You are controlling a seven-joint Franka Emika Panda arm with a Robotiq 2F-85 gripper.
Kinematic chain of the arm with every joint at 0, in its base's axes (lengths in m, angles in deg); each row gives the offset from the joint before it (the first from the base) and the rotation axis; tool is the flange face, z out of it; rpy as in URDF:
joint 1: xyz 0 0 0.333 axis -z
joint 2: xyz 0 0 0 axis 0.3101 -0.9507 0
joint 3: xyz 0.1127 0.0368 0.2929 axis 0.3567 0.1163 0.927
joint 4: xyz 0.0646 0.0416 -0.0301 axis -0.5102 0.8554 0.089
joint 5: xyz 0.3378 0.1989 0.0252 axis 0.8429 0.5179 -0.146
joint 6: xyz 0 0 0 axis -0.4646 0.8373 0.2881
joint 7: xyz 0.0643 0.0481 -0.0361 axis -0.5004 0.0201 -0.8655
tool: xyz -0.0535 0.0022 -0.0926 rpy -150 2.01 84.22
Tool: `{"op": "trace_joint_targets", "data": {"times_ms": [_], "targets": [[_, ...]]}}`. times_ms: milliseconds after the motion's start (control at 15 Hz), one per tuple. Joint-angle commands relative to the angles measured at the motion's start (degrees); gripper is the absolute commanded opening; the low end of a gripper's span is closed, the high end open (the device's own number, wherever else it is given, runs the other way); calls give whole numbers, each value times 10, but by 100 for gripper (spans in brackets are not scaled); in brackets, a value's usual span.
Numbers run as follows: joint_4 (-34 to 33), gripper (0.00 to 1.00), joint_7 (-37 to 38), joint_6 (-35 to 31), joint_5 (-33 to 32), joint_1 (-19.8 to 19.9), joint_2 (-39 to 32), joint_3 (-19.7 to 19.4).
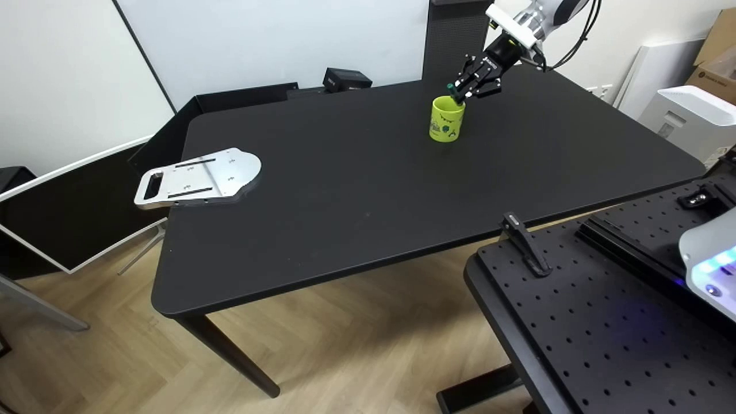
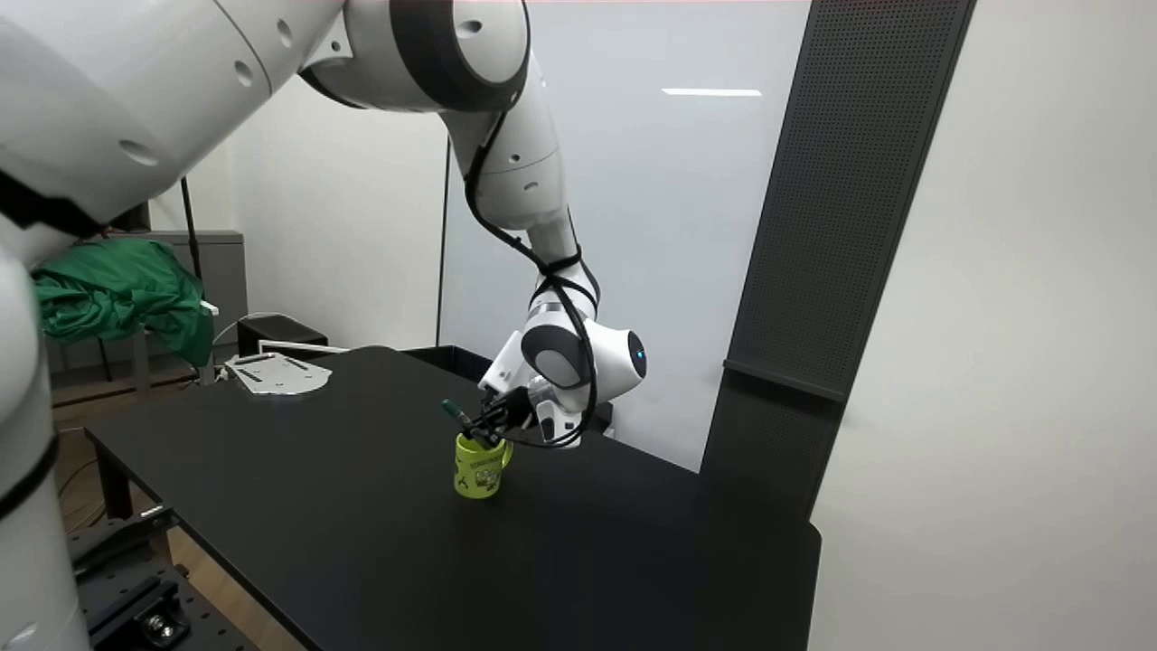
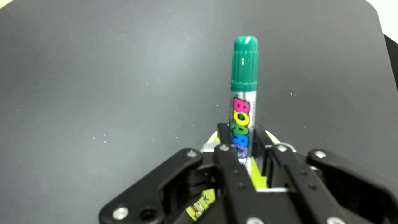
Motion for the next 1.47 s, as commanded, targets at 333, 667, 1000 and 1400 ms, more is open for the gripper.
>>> {"op": "trace_joint_targets", "data": {"times_ms": [333, 667, 1000, 1400], "targets": [[-62, 5, 5, 6, 27, -15, -63, 7], [-73, 59, 4, 10, 25, -19, -68, 8], [-68, 94, 5, 1, 15, -32, -44, 6], [-50, 100, 11, -32, -14, -65, -4, -4]]}}
